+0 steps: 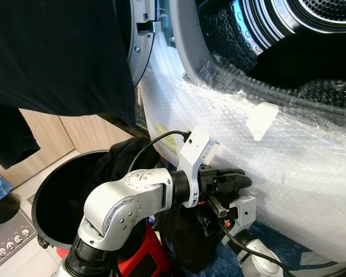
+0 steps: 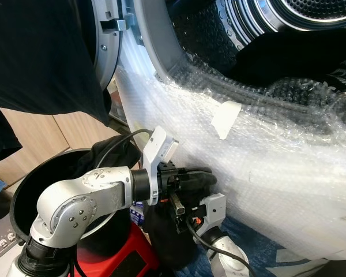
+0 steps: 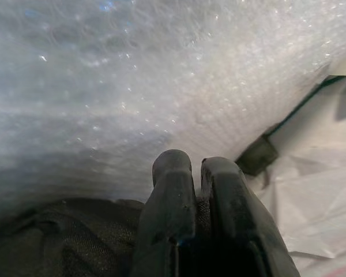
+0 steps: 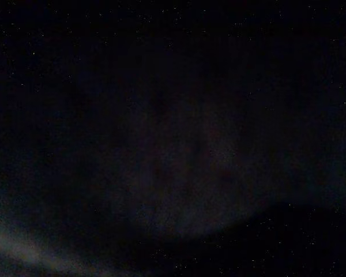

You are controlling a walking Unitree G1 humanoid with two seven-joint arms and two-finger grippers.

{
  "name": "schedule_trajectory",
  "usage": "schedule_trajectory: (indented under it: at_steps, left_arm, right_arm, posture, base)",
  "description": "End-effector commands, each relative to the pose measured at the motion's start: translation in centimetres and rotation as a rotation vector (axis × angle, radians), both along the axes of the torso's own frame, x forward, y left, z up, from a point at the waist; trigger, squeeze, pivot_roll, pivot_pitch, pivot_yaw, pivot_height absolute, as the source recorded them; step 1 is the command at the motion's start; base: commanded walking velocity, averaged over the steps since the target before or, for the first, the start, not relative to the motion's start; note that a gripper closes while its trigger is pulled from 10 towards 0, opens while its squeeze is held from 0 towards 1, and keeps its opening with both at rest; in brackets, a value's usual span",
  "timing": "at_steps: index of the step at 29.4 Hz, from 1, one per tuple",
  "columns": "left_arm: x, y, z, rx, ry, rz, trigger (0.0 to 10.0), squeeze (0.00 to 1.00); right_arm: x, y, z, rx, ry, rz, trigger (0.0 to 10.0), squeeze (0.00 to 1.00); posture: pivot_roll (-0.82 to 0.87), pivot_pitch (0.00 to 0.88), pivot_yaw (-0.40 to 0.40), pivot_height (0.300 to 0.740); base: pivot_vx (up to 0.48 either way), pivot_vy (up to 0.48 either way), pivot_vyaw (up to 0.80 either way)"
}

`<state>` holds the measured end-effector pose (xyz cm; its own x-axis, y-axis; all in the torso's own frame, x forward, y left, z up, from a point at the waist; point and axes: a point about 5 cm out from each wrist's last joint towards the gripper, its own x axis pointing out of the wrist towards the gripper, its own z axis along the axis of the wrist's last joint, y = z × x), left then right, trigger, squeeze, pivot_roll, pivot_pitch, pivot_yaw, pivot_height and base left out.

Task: Clothes washing

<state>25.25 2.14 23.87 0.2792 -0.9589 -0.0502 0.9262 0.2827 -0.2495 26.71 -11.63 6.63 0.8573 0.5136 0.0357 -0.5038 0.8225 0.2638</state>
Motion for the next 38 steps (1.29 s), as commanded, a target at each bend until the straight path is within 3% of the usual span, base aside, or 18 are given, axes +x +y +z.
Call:
schedule_trajectory:
  at_steps: [1,5,9,12,13,14,15,23,28,38]
  left_arm:
    - [-1.7,-0.1,1.5,-0.057,-0.029,-0.109,10.0,0.00]
    - [-2.5,0.8,1.1,-0.063,0.001,-0.113,10.0,0.00]
    - [-2.1,0.1,2.1,-0.129,0.024,-0.118,10.0,0.00]
    - [-2.1,-0.2,2.2,-0.129,0.017,-0.126,10.0,0.00]
    - [-2.2,-0.4,2.1,-0.125,0.016,-0.120,10.0,0.00]
    - [-2.2,-0.4,2.1,-0.126,0.019,-0.116,10.0,0.00]
    - [-2.2,-0.5,2.1,-0.132,0.024,-0.112,10.0,0.00]
    - [-2.1,-0.1,2.1,-0.128,0.029,-0.088,10.0,0.00]
    - [-2.0,-0.1,1.9,-0.117,0.044,-0.064,10.0,0.00]
    - [-2.6,0.4,1.4,-0.080,0.023,-0.106,10.0,0.00]
  right_arm:
    - [0.6,-0.6,1.4,0.032,-0.051,-0.037,10.0,0.00]
    - [0.6,-0.5,1.3,0.181,-0.002,-0.067,10.0,0.00]
    - [1.0,0.4,2.4,0.231,-0.053,-0.035,10.0,0.00]
    - [1.4,0.6,3.0,0.271,-0.071,-0.043,10.0,0.00]
    - [1.5,0.6,3.5,0.316,-0.084,-0.052,1.2,0.00]
    - [1.5,0.5,3.6,0.328,-0.087,-0.053,1.2,0.00]
    - [1.4,0.5,3.8,0.344,-0.094,-0.035,0.0,0.00]
    - [1.2,0.3,4.2,0.378,-0.131,-0.001,0.0,0.00]
    - [0.4,0.8,5.2,0.390,-0.204,0.102,0.0,0.00]
    - [-0.3,0.3,5.8,0.418,-0.246,0.168,0.0,0.00]
  posture:
    - [0.14,0.161,0.045,0.740]
    - [0.14,0.155,0.057,0.740]
    - [0.12,0.138,0.057,0.740]
    - [0.12,0.138,0.057,0.740]
    - [0.12,0.134,0.049,0.740]
    - [0.12,0.134,0.049,0.740]
    - [0.12,0.131,0.043,0.740]
    - [0.13,0.132,0.048,0.740]
    - [0.12,0.137,0.050,0.740]
    - [0.12,0.138,0.055,0.740]
  base:
    - [0.000,0.000,0.00]
    - [0.000,0.000,0.00]
    - [0.000,0.000,0.00]
    - [0.000,0.000,0.00]
    - [0.000,0.000,0.00]
    - [0.000,0.000,0.00]
    - [0.000,0.000,0.00]
    - [0.000,0.000,0.00]
    - [0.000,0.000,0.00]
    - [0.000,0.000,0.00]
